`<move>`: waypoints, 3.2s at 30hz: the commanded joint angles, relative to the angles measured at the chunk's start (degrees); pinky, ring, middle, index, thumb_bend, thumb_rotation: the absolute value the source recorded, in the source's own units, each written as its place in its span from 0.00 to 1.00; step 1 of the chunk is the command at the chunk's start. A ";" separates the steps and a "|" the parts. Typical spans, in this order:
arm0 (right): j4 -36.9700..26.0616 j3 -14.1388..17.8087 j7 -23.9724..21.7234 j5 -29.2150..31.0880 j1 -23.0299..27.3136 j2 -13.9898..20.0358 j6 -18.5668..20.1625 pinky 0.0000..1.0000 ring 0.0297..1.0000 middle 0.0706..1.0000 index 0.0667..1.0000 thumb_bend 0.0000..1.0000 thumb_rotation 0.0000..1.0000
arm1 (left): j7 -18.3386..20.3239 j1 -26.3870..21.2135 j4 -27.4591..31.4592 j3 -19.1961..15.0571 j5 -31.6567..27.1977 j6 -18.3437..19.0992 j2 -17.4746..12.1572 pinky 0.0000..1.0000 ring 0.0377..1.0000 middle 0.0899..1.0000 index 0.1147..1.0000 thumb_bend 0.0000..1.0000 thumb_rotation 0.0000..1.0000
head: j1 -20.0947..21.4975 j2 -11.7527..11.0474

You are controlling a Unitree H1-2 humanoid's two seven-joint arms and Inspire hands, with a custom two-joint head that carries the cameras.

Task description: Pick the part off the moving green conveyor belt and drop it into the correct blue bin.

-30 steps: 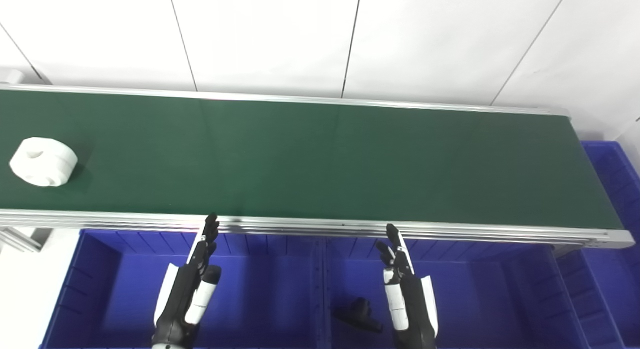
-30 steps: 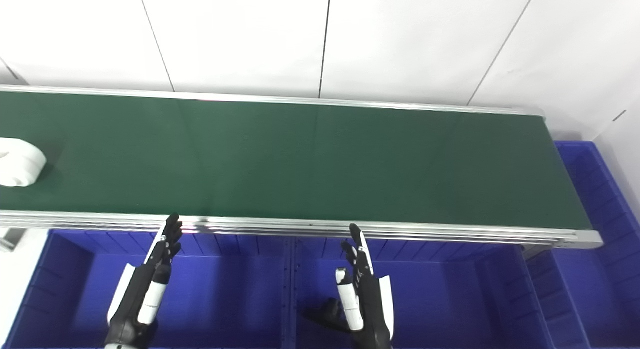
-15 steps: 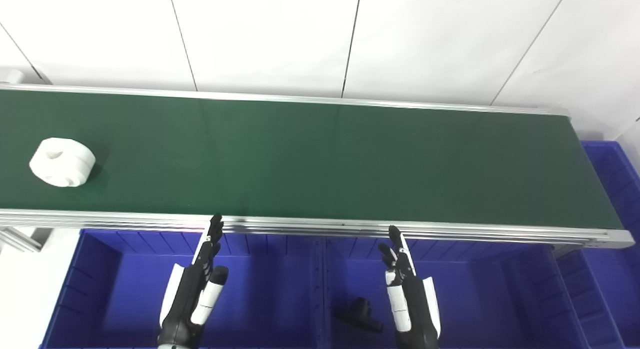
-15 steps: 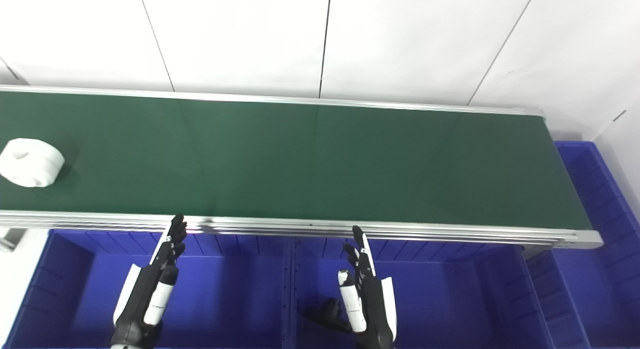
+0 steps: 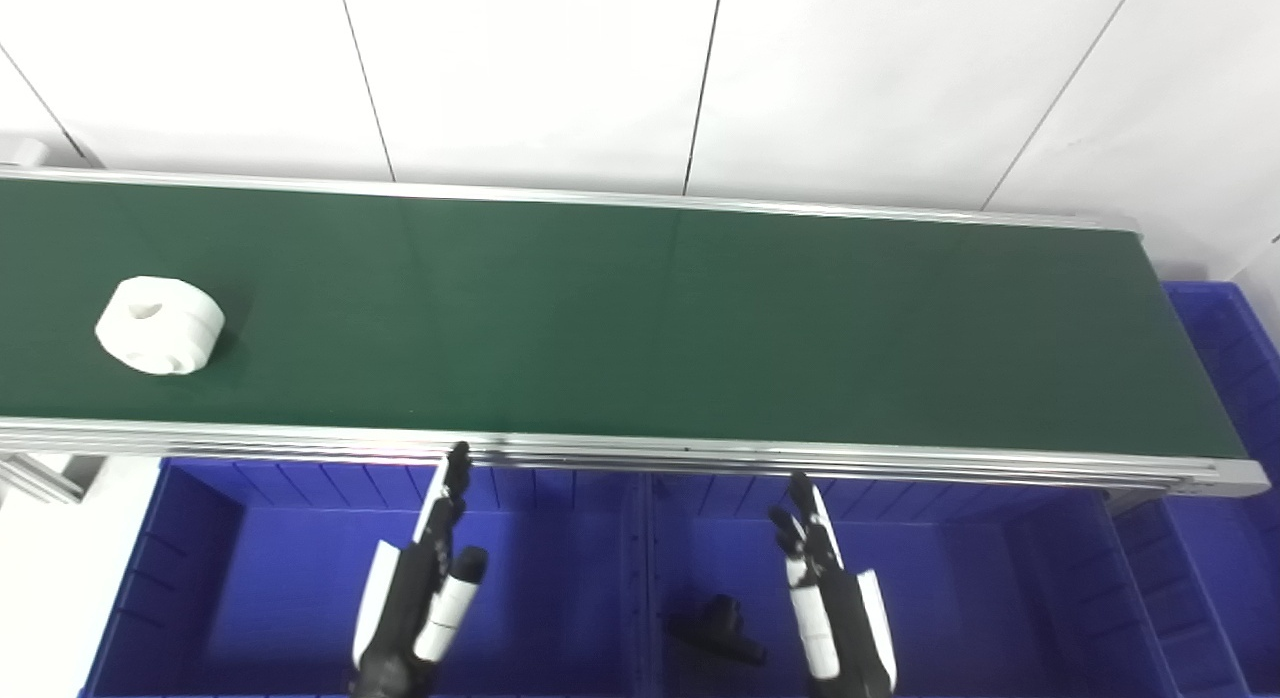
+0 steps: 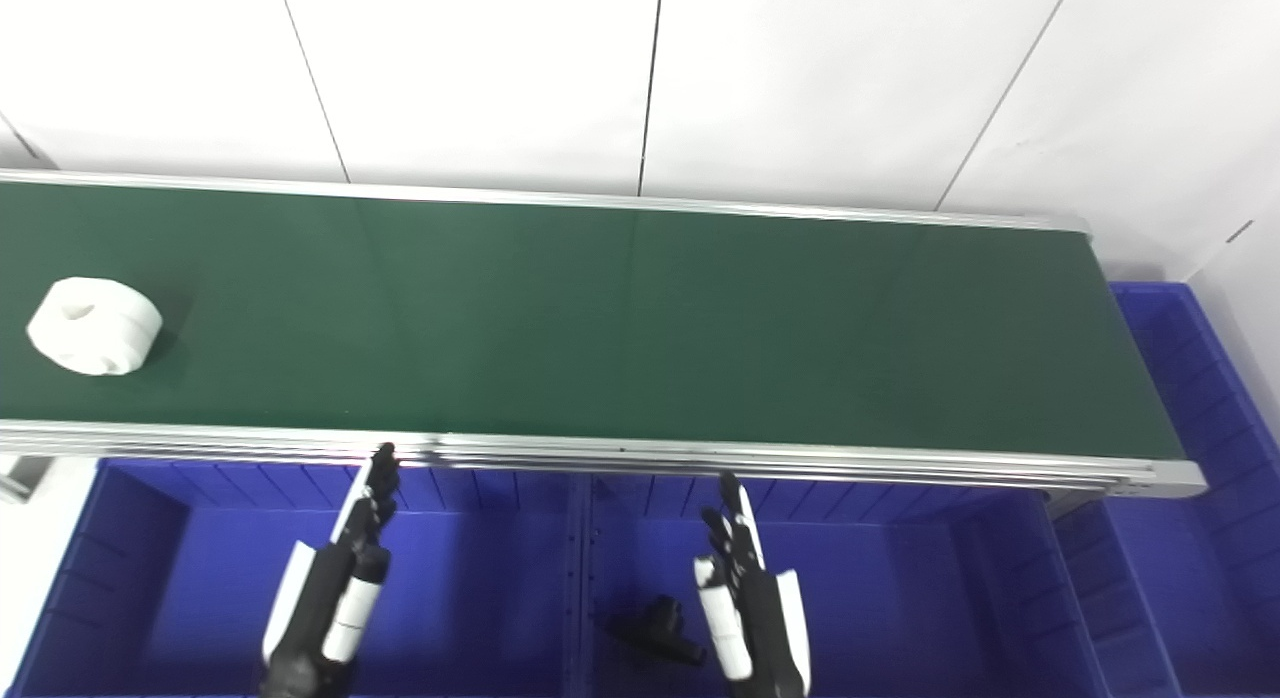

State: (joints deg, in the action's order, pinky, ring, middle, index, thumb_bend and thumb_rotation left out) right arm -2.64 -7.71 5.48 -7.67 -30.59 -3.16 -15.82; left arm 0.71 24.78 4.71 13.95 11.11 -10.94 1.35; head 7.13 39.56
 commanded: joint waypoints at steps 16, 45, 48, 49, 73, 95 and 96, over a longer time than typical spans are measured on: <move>6.25 1.83 -2.94 5.40 3.53 2.71 -8.78 1.00 1.00 1.00 1.00 0.72 1.00 | -0.90 -7.31 10.39 -4.73 8.14 -6.30 -6.34 0.79 0.94 0.98 0.96 0.82 0.78 | -10.82 -7.73; 8.76 2.13 -3.54 6.16 6.15 2.16 -8.39 1.00 0.99 1.00 1.00 0.75 1.00 | 7.34 -40.61 -12.18 -5.05 29.87 -3.68 -32.13 0.84 0.85 0.81 0.79 0.99 0.36 | -10.42 -7.78; 8.87 2.14 -3.97 6.72 6.25 2.29 -8.37 1.00 0.99 1.00 1.00 0.75 1.00 | 6.05 -43.17 -17.63 -3.83 31.13 -4.63 -32.59 0.84 0.85 0.82 0.79 0.99 0.36 | -10.56 -7.88; 8.91 2.16 -4.11 6.83 6.27 2.29 -8.35 1.00 0.99 1.00 1.00 0.75 1.00 | 5.83 -43.91 -19.13 -3.45 31.37 -4.88 -32.75 0.84 0.85 0.82 0.79 0.99 0.36 | -10.56 -7.88; 7.44 1.86 -5.35 7.05 5.19 1.85 -7.36 1.00 0.98 1.00 1.00 0.76 1.00 | 9.56 -55.45 -32.52 7.45 40.46 1.78 -36.75 0.73 0.71 0.67 0.58 0.88 0.04 | -9.42 -6.81; 3.68 1.60 -5.01 5.11 3.87 1.53 -4.26 1.00 0.95 0.97 1.00 0.80 1.00 | 15.19 -49.54 -9.16 3.31 34.04 2.91 -37.04 0.59 0.54 0.50 0.42 0.52 0.05 | -8.86 -2.49; 3.10 1.61 -5.06 5.28 3.73 1.51 -3.81 1.00 0.95 0.97 1.00 0.80 1.00 | 15.94 -48.18 -5.82 2.31 33.35 3.82 -37.02 0.59 0.54 0.49 0.40 0.52 0.03 | -8.86 -1.76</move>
State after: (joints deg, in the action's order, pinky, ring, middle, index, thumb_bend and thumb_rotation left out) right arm 2.71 -5.92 0.64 -2.07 -26.43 -1.43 -20.41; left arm 16.41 -22.97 -5.10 18.41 45.89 -8.43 -33.96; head -1.67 37.08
